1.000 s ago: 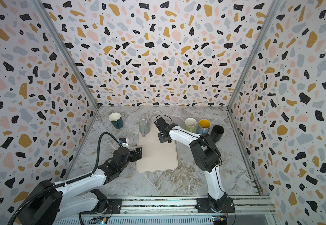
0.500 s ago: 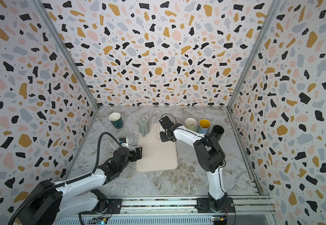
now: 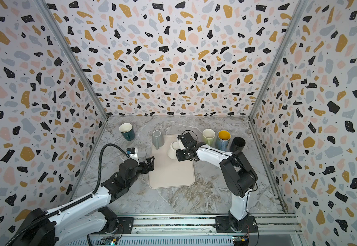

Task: Turn the mug right side up
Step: Pick up the mug from the tray.

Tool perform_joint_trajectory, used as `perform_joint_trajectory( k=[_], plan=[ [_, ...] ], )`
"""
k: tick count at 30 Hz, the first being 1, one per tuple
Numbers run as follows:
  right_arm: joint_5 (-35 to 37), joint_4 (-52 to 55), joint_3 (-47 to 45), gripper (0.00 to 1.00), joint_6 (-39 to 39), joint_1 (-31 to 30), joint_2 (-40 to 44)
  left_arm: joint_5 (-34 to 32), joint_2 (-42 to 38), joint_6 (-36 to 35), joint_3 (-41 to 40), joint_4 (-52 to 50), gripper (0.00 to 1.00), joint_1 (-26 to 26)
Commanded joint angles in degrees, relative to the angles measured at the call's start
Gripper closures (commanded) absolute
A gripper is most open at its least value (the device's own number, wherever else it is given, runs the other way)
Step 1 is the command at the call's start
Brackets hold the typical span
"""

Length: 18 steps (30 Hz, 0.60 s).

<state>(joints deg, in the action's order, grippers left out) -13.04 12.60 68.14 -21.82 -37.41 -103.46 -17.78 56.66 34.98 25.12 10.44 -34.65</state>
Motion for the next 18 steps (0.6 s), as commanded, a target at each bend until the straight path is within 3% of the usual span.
perform_joint_trajectory(
  k=[1, 18],
  plan=[
    [-3.00, -6.49, -0.75, 1.00, -1.31, -0.24, 5.98, -1.56, -2.01, -1.47, 5.33, -3.01, 0.00, 0.22],
    [-14.08, -13.95, -7.81, 1.00, -4.35, 3.77, 11.96, 7.36, 0.39, 4.09, 6.87, 0.42, 0.00, 0.29]
  ],
)
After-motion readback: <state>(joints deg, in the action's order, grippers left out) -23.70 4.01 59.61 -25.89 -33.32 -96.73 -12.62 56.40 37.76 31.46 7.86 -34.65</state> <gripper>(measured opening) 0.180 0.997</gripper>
